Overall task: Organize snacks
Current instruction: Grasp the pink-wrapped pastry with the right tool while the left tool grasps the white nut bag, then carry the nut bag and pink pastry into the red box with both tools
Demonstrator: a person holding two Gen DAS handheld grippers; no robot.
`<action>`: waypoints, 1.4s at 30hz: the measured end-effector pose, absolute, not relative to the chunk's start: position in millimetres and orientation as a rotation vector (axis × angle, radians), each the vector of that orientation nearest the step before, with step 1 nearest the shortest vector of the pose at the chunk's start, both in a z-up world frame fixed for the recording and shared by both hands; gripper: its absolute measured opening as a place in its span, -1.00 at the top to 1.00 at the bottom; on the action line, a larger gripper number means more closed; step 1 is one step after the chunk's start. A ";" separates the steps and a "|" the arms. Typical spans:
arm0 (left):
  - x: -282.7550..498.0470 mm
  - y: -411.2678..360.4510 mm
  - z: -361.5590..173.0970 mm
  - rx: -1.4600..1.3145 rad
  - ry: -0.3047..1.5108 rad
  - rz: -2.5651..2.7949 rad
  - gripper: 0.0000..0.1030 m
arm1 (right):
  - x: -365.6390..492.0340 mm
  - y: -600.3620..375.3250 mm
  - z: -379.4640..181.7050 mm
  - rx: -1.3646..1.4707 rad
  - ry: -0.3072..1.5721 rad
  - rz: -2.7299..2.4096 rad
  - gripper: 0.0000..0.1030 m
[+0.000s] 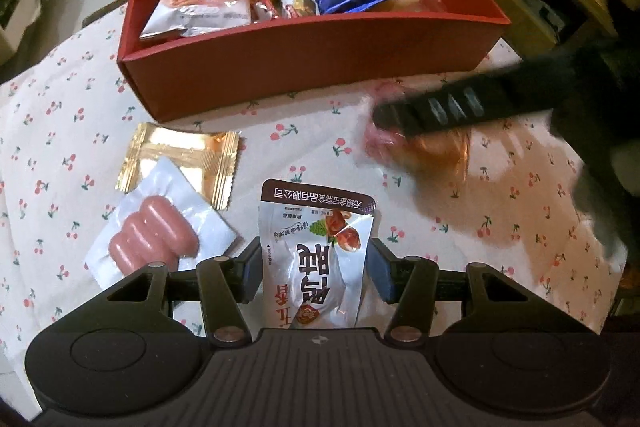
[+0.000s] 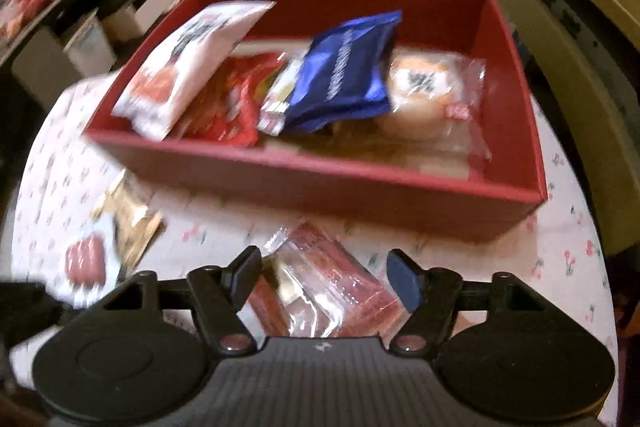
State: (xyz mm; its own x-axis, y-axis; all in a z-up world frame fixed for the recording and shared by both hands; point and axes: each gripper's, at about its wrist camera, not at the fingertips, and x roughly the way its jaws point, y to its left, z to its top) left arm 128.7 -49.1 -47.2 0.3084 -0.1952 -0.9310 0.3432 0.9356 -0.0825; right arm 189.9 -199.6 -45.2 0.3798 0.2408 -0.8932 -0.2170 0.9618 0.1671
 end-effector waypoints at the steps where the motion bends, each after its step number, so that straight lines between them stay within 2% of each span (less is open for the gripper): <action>1: 127.4 -47.6 -46.8 0.143 1.209 -0.361 -0.20 | 180.5 -198.3 -44.4 0.013 1.158 0.304 -0.34; 10: 104.3 -44.4 -47.1 0.177 1.227 -0.405 -0.22 | 121.7 -207.0 -32.2 -0.005 1.211 0.353 -0.38; 12: 103.3 -42.0 -47.8 0.172 1.230 -0.405 -0.22 | 118.0 -207.0 -26.9 -0.018 1.185 0.363 -0.59; 14: 102.7 -40.2 -49.2 0.164 1.233 -0.402 -0.23 | 121.8 -200.3 -27.4 -0.044 1.175 0.395 -0.70; 18: 106.4 -44.1 -53.5 0.192 1.232 -0.394 -0.21 | 134.6 -186.6 -38.3 -0.100 1.190 0.430 -0.70; 19: 106.3 -44.2 -54.6 0.208 1.227 -0.388 -0.23 | 136.6 -187.4 -39.8 -0.103 1.193 0.436 -0.70; 20: 107.9 -45.1 -55.3 0.204 1.227 -0.396 -0.37 | 138.8 -186.1 -42.3 -0.114 1.194 0.435 -0.70; 22: 108.9 -45.5 -56.8 0.185 1.233 -0.409 -0.42 | 139.8 -183.6 -49.1 -0.158 1.203 0.431 -0.70; 25: 106.4 -53.0 -59.0 0.247 1.221 -0.407 -0.42 | 137.7 -183.5 -56.3 -0.187 1.209 0.413 -0.68; 29: 106.9 -58.7 -61.0 0.265 1.217 -0.405 -0.42 | 130.4 -185.8 -54.4 -0.213 1.190 0.378 -0.26; 32: 103.9 -58.6 -59.8 0.284 1.202 -0.387 -0.24 | 125.5 -194.7 -52.5 -0.199 1.187 0.344 -0.26; 42: 88.6 -51.2 -46.4 0.220 1.175 -0.380 -0.17 | 102.1 -199.2 -31.3 -0.174 1.109 0.309 -0.26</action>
